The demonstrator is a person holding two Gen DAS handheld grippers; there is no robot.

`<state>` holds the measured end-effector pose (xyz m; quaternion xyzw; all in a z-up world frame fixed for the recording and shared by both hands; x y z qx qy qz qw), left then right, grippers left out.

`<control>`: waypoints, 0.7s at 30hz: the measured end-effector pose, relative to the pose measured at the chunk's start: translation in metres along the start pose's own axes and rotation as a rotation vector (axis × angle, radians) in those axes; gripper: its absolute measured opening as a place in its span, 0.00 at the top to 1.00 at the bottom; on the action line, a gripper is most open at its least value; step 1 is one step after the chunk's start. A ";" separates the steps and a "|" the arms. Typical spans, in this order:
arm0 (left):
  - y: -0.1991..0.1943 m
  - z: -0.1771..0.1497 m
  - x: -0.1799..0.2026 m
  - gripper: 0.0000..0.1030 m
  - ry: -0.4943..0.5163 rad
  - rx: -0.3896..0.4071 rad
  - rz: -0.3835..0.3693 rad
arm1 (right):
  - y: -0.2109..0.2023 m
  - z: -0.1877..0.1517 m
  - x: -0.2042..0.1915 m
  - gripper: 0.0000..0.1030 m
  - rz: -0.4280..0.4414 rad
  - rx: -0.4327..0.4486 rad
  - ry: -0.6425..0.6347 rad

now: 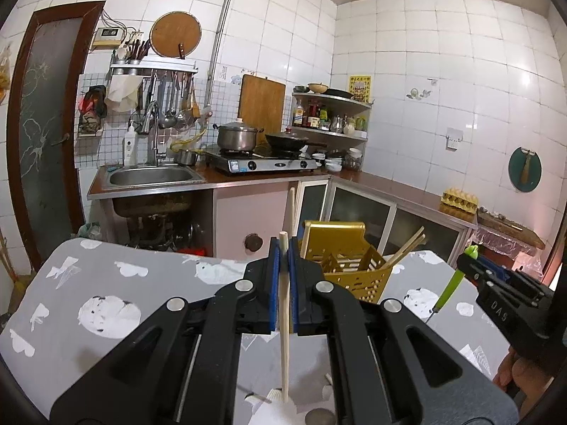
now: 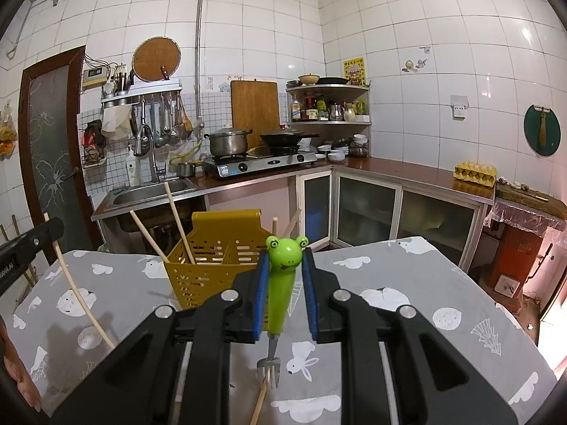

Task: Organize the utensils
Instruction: 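Carry the frog fork and chopstick up and lower them into the yellow holder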

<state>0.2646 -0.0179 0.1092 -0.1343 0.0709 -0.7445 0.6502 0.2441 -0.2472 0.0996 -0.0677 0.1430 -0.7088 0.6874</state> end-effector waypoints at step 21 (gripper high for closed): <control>0.009 0.111 0.053 0.96 0.037 0.139 -0.052 | 0.023 0.113 -0.008 0.82 0.039 0.098 0.022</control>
Point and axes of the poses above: each gripper's, at about its wrist camera, not at the fingertips, and y roughly the way its jaws point, x to its right, z to its top, the point moved 3 cm from there along y, roughly the way its jaws point, and after that the axes turned 4 degrees about z, right-handed, at the moved point
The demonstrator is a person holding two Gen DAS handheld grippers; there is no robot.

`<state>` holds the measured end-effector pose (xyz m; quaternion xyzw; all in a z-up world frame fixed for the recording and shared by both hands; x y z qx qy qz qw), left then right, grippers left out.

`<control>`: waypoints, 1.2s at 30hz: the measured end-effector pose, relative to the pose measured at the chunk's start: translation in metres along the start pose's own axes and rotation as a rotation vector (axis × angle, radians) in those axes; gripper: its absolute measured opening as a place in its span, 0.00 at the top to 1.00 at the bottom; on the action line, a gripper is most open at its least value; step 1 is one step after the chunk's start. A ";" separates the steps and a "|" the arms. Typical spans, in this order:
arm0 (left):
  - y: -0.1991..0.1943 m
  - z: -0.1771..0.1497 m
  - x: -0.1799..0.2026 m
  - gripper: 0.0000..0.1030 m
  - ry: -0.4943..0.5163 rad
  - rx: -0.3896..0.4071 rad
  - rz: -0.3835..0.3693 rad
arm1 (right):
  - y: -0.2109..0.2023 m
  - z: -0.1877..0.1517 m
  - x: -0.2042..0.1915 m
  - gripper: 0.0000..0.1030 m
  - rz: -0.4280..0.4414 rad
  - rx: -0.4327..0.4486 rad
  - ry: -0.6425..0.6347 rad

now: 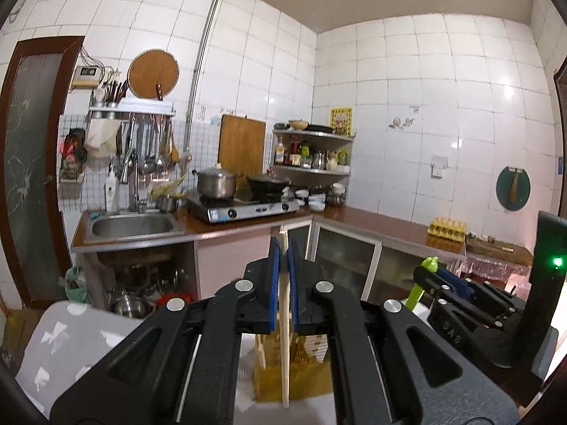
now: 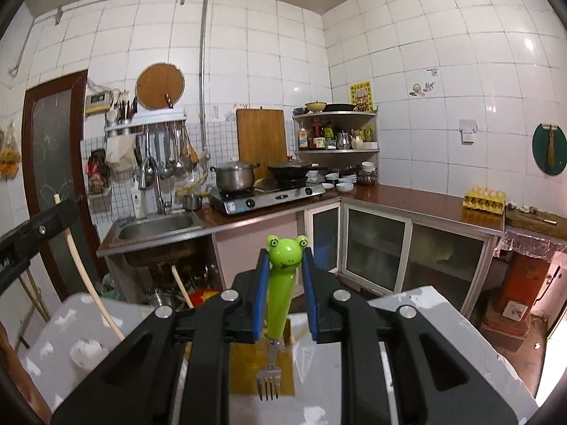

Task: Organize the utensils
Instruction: 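Carry the frog fork and chopstick up and lower them into the yellow holder, then open both grippers to release the fork and chopstick into the holder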

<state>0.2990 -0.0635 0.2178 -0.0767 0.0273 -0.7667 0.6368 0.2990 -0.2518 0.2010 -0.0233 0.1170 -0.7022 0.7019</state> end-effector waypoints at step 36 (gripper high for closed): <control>0.090 -0.045 -0.032 0.31 -0.026 -0.125 0.096 | 0.087 -0.049 0.018 0.41 -0.093 -0.206 -0.022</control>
Point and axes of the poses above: each gripper's, at about its wrist camera, not at the fingertips, and y roughly the way its jaws point, x to its right, z to its top, the point moved 3 cm from there along y, roughly the way its jaws point, and after that the axes turned 4 degrees about z, right-handed, at the moved point
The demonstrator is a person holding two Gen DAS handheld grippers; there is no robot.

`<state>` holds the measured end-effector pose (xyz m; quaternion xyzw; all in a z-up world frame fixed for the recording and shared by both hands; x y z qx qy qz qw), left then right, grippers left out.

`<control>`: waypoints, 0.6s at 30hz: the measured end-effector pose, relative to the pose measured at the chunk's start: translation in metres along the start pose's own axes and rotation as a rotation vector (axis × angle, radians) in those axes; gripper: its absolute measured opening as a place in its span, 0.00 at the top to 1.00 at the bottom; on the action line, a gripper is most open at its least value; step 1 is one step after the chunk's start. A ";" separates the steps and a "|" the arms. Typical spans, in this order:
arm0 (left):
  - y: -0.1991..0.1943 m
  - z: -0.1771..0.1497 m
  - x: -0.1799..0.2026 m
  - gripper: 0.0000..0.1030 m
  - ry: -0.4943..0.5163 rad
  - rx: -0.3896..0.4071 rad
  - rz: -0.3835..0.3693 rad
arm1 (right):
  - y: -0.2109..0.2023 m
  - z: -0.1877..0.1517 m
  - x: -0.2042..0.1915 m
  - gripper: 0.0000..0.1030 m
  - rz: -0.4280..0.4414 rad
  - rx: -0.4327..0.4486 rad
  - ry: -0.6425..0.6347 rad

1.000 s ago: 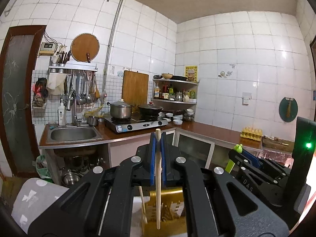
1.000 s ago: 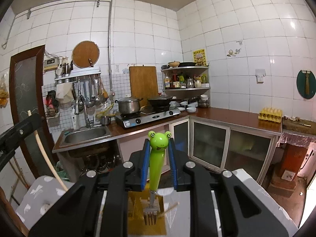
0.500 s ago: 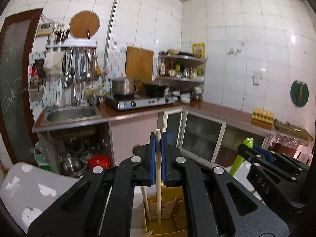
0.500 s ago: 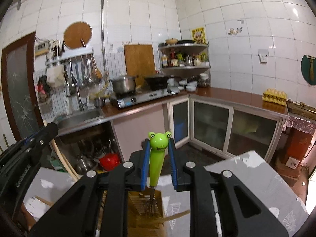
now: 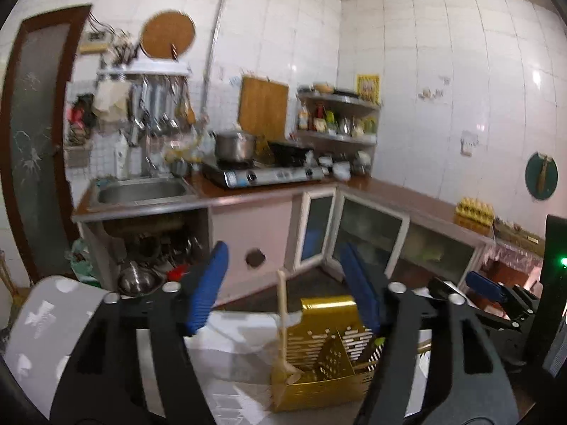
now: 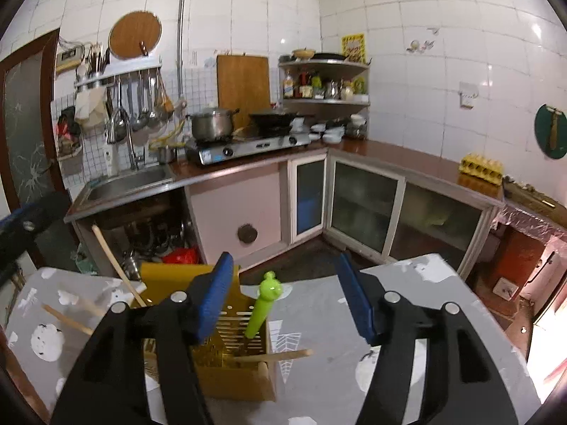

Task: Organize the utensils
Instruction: 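Open both grippers to release the fork and chopstick into the holder, then close the right gripper on a chopstick while the left gripper grasps another chopstick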

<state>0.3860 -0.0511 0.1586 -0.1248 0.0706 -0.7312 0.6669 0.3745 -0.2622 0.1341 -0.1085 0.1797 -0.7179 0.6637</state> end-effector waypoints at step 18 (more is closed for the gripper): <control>-0.081 -0.058 -0.073 0.05 -0.022 -0.095 0.139 | -0.058 -0.079 0.008 0.28 -0.029 -0.114 -0.010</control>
Point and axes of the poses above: each gripper's, at about its wrist camera, not at the fingertips, and y roughly the way its jaws point, x to its right, z to its top, the point moved 3 cm from there along y, roughly the way its jaws point, and after that the axes turned 4 degrees about z, right-handed, at the moved point
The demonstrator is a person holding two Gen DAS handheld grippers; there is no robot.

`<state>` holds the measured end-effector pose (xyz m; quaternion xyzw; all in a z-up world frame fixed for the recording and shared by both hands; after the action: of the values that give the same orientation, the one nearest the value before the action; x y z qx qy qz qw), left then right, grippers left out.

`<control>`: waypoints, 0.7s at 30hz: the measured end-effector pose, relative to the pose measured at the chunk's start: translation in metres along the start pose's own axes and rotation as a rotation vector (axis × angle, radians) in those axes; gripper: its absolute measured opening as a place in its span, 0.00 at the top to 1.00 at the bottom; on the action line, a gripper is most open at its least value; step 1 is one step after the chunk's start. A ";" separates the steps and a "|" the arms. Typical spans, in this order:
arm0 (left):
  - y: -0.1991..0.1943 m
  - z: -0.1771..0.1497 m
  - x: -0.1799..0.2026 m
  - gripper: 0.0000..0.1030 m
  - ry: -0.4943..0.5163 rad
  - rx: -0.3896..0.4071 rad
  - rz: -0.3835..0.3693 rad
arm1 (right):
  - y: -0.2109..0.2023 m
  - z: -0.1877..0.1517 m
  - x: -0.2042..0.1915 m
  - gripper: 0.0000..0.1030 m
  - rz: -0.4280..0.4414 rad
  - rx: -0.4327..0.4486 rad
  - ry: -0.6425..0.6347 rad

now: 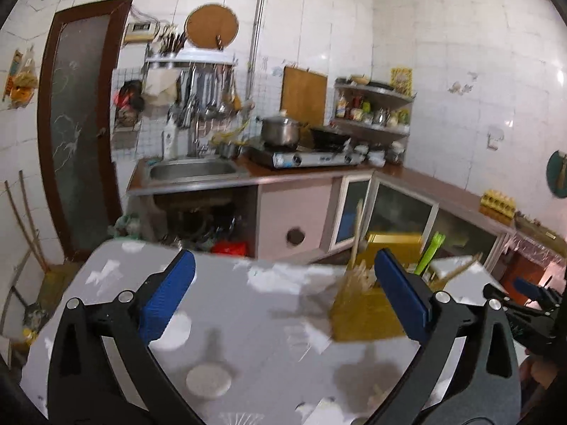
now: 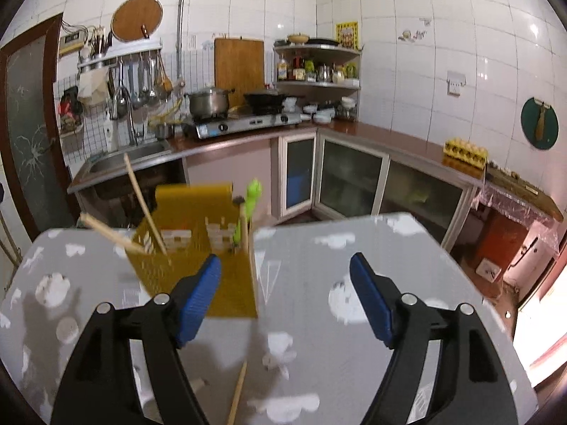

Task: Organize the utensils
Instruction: 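Close the right gripper on a chopstick while the left gripper grasps another chopstick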

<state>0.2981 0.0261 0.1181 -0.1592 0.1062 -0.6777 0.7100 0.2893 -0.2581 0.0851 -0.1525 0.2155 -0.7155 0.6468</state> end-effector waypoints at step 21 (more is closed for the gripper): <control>0.068 -0.130 0.011 0.05 0.013 -0.321 0.004 | 0.095 -0.119 -0.028 0.55 -0.015 -0.367 -0.014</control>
<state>0.3147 0.0068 -0.0266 -0.2661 0.2181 -0.6516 0.6761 0.3149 -0.2238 -0.0634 -0.2745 0.3369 -0.6677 0.6044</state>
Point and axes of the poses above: each gripper's, at about its wrist camera, not at the fingertips, and y roughly the way its jaws point, x to its right, z to its top, the point moved 3 cm from there along y, roughly the way its jaws point, and after that the axes turned 4 degrees about z, right-handed, at the moved point
